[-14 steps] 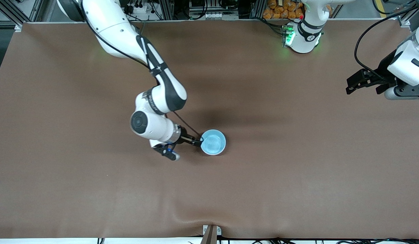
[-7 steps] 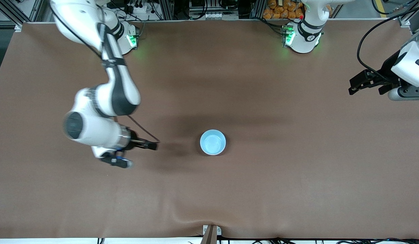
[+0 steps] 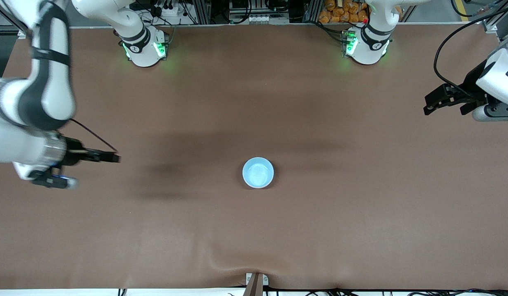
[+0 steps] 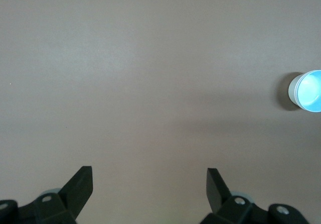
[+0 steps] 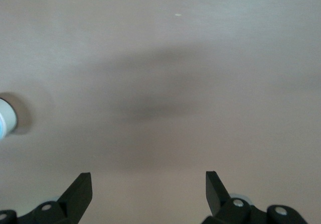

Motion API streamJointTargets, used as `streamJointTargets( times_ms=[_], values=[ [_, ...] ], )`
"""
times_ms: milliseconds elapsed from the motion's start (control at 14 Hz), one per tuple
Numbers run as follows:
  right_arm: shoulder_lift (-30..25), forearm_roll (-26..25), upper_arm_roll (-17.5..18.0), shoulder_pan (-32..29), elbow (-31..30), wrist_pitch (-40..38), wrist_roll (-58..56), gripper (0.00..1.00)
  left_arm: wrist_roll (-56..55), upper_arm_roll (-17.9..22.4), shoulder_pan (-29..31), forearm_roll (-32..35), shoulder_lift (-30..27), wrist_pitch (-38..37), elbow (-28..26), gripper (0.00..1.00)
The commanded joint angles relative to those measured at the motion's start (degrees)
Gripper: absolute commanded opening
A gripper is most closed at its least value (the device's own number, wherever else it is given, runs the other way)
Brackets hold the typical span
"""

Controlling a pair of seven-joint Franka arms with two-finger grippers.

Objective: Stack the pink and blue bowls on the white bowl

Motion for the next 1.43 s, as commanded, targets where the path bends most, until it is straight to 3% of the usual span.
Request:
streamJointTargets(
  times_ms=[0, 143, 286, 357, 643, 1214, 1357],
  values=[
    [-8.77, -9.3, 8.55, -7.66, -2.23, -2.02, -0.2, 1.0, -0.05, -0.19, 0.24, 1.08, 1.06, -1.22, 2.16, 1.0],
    [-13.35, -15.37, 18.11, -15.9, -2.23, -3.34, -0.03, 1.0, 0.12, -0.19, 0.24, 1.17, 1.06, -1.14, 2.16, 1.0],
    [-17.39, -19.52, 31.73, -28.2, -2.32, -4.74, 0.58, 1.0, -0.14, -0.1, 0.07, 2.56, 1.06, -1.22, 2.16, 1.0],
    [-18.8, -20.06, 35.53, -31.82, -2.32, -5.97, 0.76, 1.0, -0.31, -0.28, -0.11, 3.62, 1.06, -1.22, 2.16, 1.0],
    [-24.08, -20.15, 35.92, -32.13, -5.04, -6.95, 2.87, 1.0, 0.03, -0.28, 0.33, 3.28, 0.97, -1.22, 2.16, 1.0],
    [-25.14, -23.65, 35.39, -31.77, -3.82, -8.35, 6.74, 1.0, 0.39, -0.19, 0.42, 3.19, 0.97, -1.31, 2.16, 1.0],
    [-25.32, -24.02, 33.91, -31.6, -3.46, -8.44, 5.95, 1.0, 0.39, -0.19, 0.42, 3.19, 0.97, -1.31, 2.16, 1.0]
  ],
)
